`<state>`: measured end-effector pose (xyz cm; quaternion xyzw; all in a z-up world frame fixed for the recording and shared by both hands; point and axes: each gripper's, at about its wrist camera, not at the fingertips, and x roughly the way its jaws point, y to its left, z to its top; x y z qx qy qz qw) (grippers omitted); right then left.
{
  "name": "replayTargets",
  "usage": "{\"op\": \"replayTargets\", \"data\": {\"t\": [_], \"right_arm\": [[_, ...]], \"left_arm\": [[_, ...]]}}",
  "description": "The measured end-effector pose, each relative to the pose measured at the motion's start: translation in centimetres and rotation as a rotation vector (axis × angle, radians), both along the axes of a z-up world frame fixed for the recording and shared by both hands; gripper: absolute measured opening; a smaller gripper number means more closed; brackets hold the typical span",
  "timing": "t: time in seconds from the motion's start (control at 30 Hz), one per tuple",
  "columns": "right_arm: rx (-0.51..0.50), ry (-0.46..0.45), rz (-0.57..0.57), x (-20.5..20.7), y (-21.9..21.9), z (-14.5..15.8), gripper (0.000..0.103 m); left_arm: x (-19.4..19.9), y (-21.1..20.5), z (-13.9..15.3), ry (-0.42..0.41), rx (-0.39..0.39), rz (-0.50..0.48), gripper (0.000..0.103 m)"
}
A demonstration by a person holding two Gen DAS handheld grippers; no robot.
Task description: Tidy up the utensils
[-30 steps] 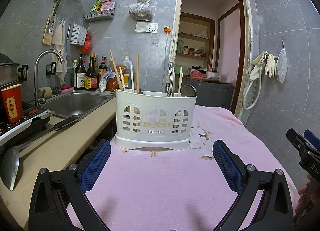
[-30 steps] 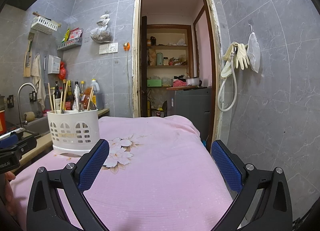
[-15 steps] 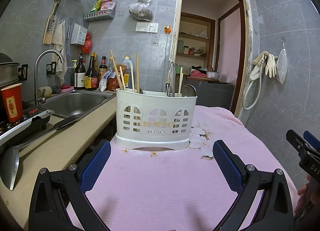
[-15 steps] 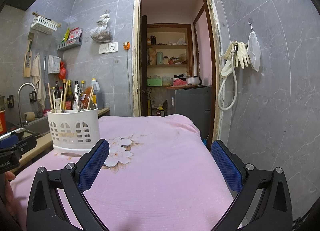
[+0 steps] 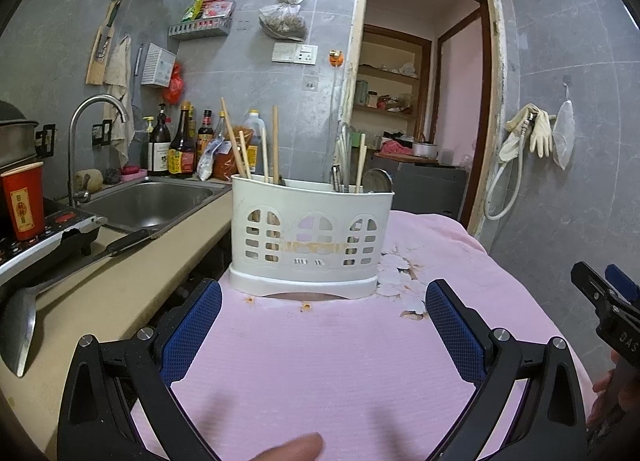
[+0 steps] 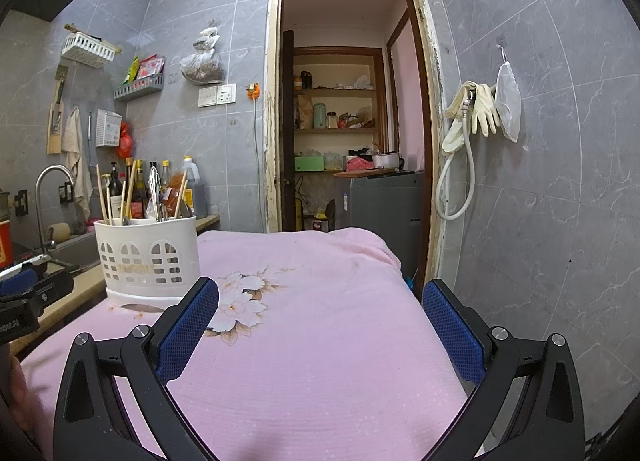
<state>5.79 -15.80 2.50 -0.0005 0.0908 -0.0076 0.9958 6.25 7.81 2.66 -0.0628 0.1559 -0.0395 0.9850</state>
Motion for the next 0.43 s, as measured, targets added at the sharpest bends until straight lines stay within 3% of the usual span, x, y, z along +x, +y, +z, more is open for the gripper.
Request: {"op": "replayTargets", "data": {"t": [0.43], "right_arm": [[0.004,0.01,0.004,0.16,0.19,-0.43,0.103]], "left_arm": [[-0.04,-0.13,-0.07,0.007,-0.01,0.014,0.1]]}}
